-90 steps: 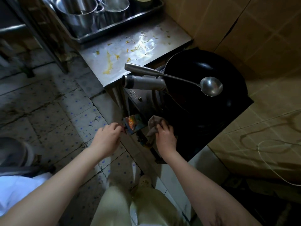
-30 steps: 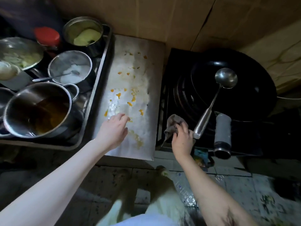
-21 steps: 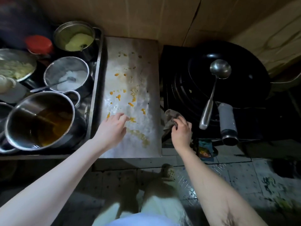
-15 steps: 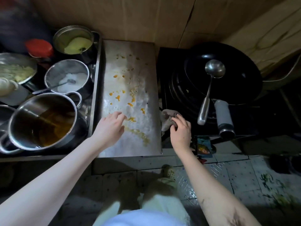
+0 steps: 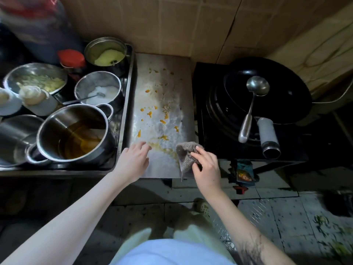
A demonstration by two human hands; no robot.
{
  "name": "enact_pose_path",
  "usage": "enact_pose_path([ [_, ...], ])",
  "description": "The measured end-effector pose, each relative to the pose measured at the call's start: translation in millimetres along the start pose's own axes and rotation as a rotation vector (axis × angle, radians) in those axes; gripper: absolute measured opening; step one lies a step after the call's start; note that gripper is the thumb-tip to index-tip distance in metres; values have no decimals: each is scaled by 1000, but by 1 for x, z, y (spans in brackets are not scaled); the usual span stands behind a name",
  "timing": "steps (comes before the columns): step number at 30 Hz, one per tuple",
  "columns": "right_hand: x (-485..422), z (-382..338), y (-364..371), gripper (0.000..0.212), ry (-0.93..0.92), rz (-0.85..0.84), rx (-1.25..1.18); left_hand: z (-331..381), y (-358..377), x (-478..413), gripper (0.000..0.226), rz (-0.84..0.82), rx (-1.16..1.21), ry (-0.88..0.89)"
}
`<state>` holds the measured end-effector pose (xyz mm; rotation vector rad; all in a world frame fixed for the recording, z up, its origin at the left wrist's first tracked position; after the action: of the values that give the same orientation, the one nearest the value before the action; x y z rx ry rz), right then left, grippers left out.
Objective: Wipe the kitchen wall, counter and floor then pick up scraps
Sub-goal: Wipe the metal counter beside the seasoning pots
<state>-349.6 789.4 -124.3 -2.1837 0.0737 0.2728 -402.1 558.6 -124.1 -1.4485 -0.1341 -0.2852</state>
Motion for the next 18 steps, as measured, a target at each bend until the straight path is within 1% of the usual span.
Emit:
enact_pose_path([
  [3, 4, 0, 20, 36, 49, -136, -35, -8, 1, 15, 36, 30, 9, 1],
  [5, 1, 0, 32, 36, 89, -197, -64, -14, 2, 24, 35, 35, 1, -3],
  [9, -13, -11, 51, 33, 118, -281, 17, -23, 3, 38, 37, 36, 8, -53],
  [13, -19, -19, 64, 32, 39, -317, 73, -29, 2, 52, 38, 45, 17, -104],
  [18, -30, -42, 81, 32, -111, -396, 7, -37, -7, 71, 37, 88, 58, -156],
])
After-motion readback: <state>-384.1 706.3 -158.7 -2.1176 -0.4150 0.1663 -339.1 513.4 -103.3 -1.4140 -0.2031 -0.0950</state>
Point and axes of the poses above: each hand's wrist, its own x-axis away from the middle knuckle, its own y-axis out of the palm, z = x × y, the point moved 2 cm from there along -x, towards the middle knuckle, and after that the axes turned 11 degrees about -y, right-handed, at the moved point
